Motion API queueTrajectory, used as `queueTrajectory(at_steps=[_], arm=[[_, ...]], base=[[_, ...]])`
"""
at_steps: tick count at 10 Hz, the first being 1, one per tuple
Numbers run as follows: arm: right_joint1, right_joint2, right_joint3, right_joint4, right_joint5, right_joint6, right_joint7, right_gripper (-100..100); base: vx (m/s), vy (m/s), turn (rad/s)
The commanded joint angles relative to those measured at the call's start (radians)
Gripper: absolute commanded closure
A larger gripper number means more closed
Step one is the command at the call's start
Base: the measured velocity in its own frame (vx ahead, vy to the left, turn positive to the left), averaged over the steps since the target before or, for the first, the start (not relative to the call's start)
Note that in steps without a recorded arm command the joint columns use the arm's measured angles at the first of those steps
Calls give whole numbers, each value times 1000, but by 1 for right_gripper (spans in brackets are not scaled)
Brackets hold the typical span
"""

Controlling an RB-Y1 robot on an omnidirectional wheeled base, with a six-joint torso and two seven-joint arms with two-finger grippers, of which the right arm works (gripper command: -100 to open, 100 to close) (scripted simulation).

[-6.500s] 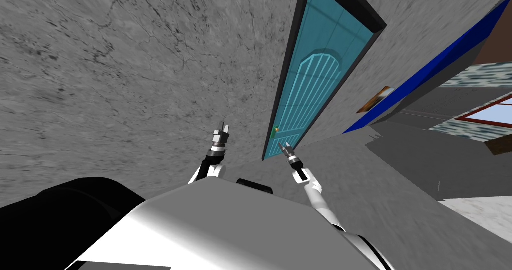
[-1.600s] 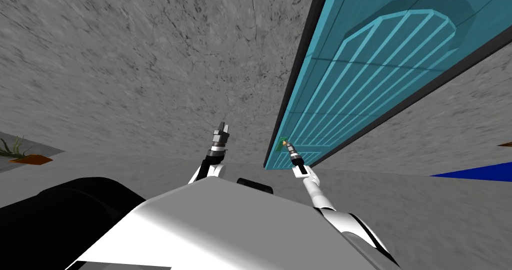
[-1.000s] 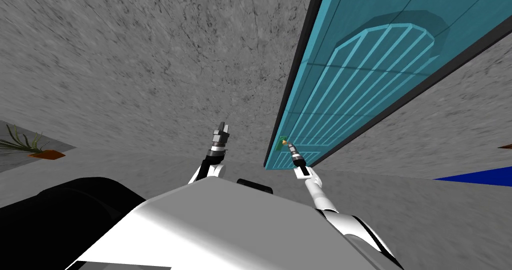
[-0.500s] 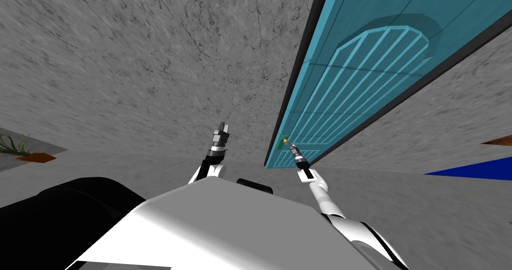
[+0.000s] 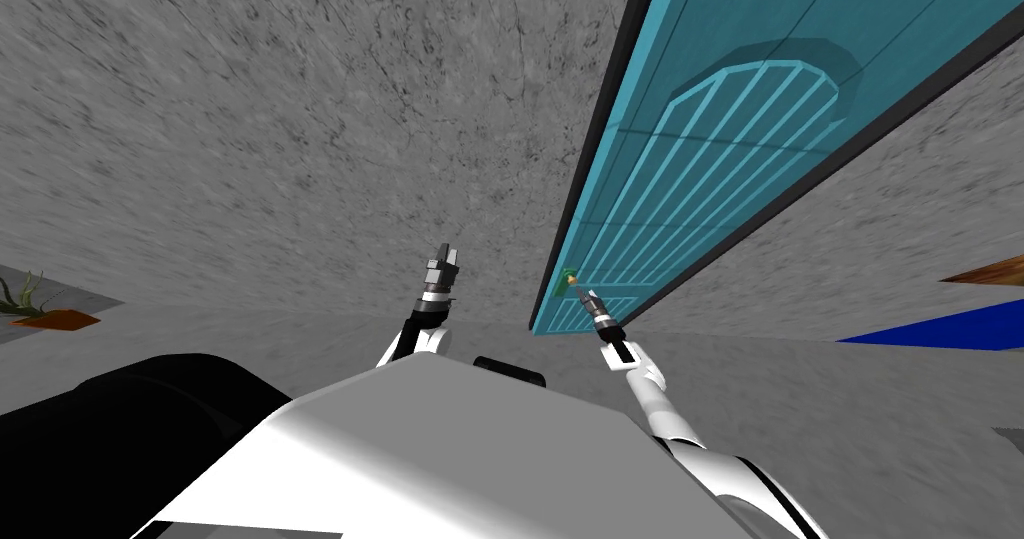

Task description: Pull the door open

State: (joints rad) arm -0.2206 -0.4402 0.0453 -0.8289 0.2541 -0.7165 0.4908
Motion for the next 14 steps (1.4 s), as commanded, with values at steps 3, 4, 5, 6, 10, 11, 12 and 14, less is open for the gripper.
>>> queueTrajectory(at_steps=[3, 4, 5, 6, 10, 11, 12, 14], arm=[[24, -25, -5, -9, 36, -13, 101, -100], [32, -35, -7, -12, 50, -19, 127, -100], [40, -43, -8, -14, 63, -23, 156, -100], [47, -52, -10, -16, 75, -28, 187, -100], [71, -78, -15, -22, 113, -42, 260, -100], [66, -74, -15, -18, 107, -41, 247, -100], [62, -70, -18, -14, 107, -37, 256, -100], [59, -66, -21, -12, 107, -33, 260, -100]], base=[[-30, 37, -26], [-32, 47, -45], [-39, 47, -46], [-34, 54, -37], [-32, 36, -30], [-11, 14, -10], [108, 11, 45], [169, 28, 32]])
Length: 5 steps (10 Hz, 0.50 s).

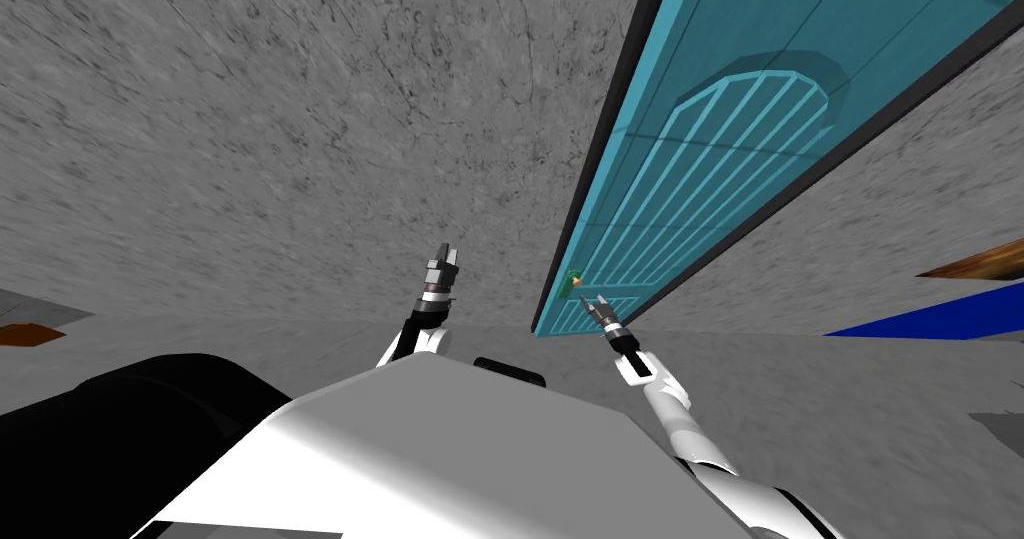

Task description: Pull the door open

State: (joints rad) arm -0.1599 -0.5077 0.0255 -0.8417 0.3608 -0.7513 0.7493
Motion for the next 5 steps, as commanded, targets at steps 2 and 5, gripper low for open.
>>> queueTrajectory(at_steps=[2, 5], arm=[[-8, 10, -6, 6, -1, 11, 11, -100], [-12, 15, -9, 9, -2, 15, 16, -100]], base=[[193, 57, 45], [161, 45, 36]])
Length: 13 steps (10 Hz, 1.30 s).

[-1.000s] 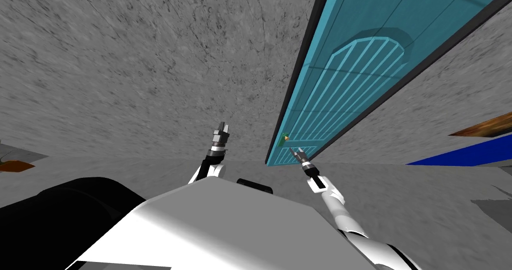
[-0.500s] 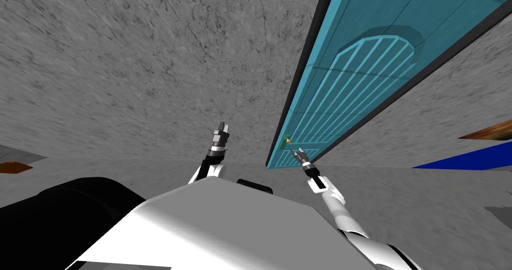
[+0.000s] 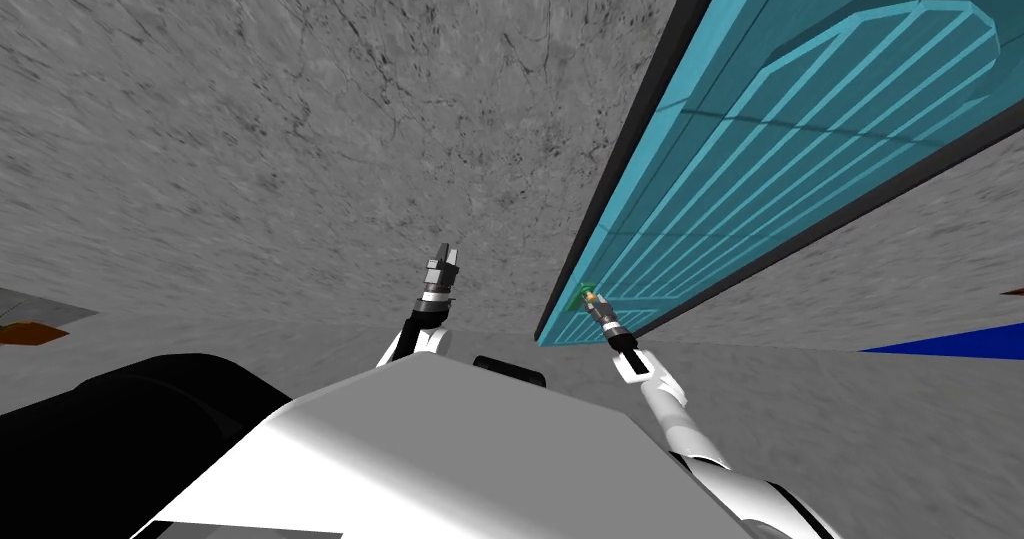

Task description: Pull the door open

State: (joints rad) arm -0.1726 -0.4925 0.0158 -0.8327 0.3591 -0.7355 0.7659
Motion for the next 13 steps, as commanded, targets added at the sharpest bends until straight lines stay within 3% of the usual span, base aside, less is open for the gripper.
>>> queueTrajectory(at_steps=[1, 6, 13], arm=[[1, -1, 0, 0, 0, -1, -1, 100], [1, -1, 0, 0, 0, -1, -1, 100], [-10, 12, 3, 6, -76, 18, -160, 100]], base=[[-11, -4, -7], [-16, -7, 1], [-45, -71, 88]])
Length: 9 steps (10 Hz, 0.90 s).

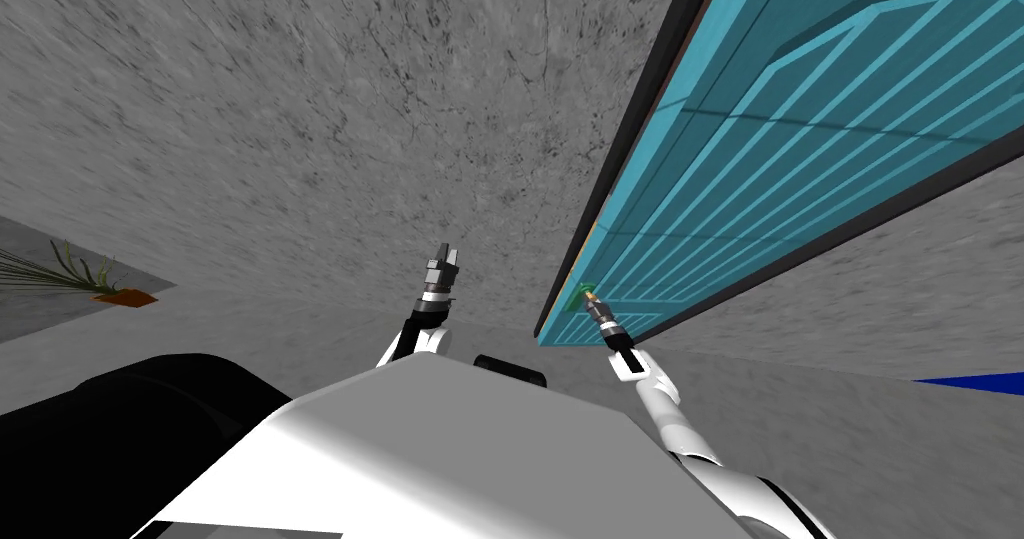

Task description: Pull the door open

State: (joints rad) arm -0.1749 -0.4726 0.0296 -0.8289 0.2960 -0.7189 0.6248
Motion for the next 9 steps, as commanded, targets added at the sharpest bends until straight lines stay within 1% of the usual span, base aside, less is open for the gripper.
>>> queueTrajectory(at_steps=[1, 4, 5, 7, 8, 9], arm=[[-9, -6, -11, 3, -26, 4, -46, 100], [-16, 1, -10, 6, -70, 13, -126, 100], [-16, 1, -10, 6, -70, 13, -131, 100], [-21, 7, -9, 8, -104, 21, -190, 100], [-21, 7, -9, 8, -104, 21, -195, 100], [-24, 9, -9, 9, -121, 24, -227, 100]], base=[[-54, -69, 122], [-60, -93, 114], [-38, -43, 41], [-36, -47, 91], [-43, -44, 52], [-60, -58, 77]])
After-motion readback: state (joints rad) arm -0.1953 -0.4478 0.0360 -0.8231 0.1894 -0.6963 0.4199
